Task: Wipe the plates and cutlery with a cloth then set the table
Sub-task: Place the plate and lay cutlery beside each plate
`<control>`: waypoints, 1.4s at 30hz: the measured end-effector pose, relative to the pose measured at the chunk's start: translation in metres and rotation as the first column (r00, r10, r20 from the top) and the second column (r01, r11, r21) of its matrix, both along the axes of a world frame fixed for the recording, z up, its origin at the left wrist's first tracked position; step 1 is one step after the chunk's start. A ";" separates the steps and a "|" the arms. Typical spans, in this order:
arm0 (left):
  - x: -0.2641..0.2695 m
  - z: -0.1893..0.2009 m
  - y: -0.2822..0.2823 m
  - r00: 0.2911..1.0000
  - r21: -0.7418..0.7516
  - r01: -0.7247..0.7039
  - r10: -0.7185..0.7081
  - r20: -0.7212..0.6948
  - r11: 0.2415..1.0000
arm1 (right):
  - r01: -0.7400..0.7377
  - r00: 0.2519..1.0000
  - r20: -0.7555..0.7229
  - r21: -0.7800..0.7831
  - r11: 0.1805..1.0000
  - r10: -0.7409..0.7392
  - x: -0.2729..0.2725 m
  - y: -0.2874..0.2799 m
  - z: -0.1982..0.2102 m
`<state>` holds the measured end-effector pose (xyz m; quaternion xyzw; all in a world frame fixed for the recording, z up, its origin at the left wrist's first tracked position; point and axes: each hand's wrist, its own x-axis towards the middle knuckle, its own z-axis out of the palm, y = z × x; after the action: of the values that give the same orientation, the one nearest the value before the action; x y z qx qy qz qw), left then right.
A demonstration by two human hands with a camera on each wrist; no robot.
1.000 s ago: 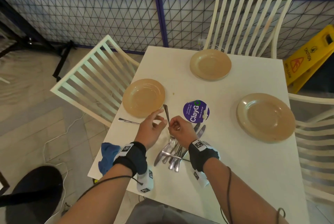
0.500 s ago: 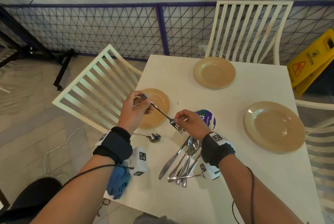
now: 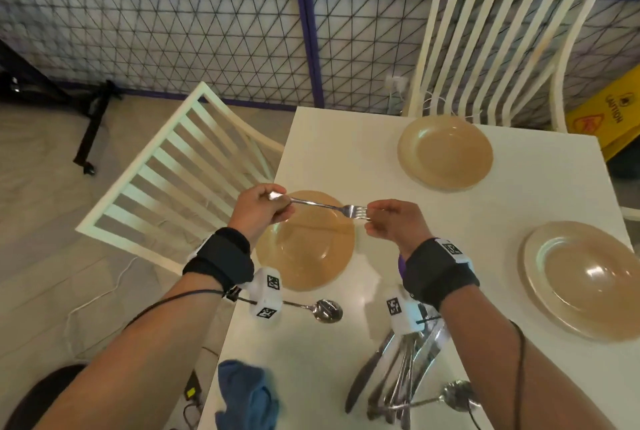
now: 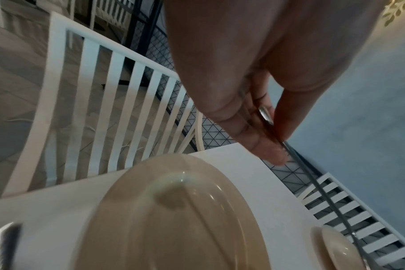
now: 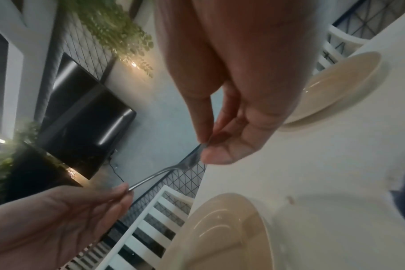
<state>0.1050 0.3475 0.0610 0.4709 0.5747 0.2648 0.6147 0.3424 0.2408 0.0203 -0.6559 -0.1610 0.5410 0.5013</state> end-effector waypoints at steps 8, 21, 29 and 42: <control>0.001 -0.053 0.107 0.882 0.124 0.324 -0.252 -0.397 0.938 | 0.141 0.970 0.215 -0.124 0.982 -0.112 0.010 0.094 -0.043; -0.012 -0.120 0.155 0.567 0.148 0.692 -0.404 -0.718 0.707 | 0.140 0.935 0.352 -0.277 0.951 -0.036 -0.002 0.130 -0.089; -0.017 -0.130 0.149 0.612 0.221 0.659 -0.343 -0.713 0.719 | 0.099 0.934 0.357 -0.316 0.944 0.022 -0.006 0.124 -0.091; 0.006 -0.014 0.027 0.850 0.519 0.489 -0.249 -0.465 0.701 | 0.026 0.896 0.435 -0.254 0.967 0.091 0.039 0.030 -0.033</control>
<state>0.1113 0.3745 0.0471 0.7932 0.4490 0.2166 0.3497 0.3812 0.2706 -0.0132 -0.8174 -0.2116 0.4017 0.3544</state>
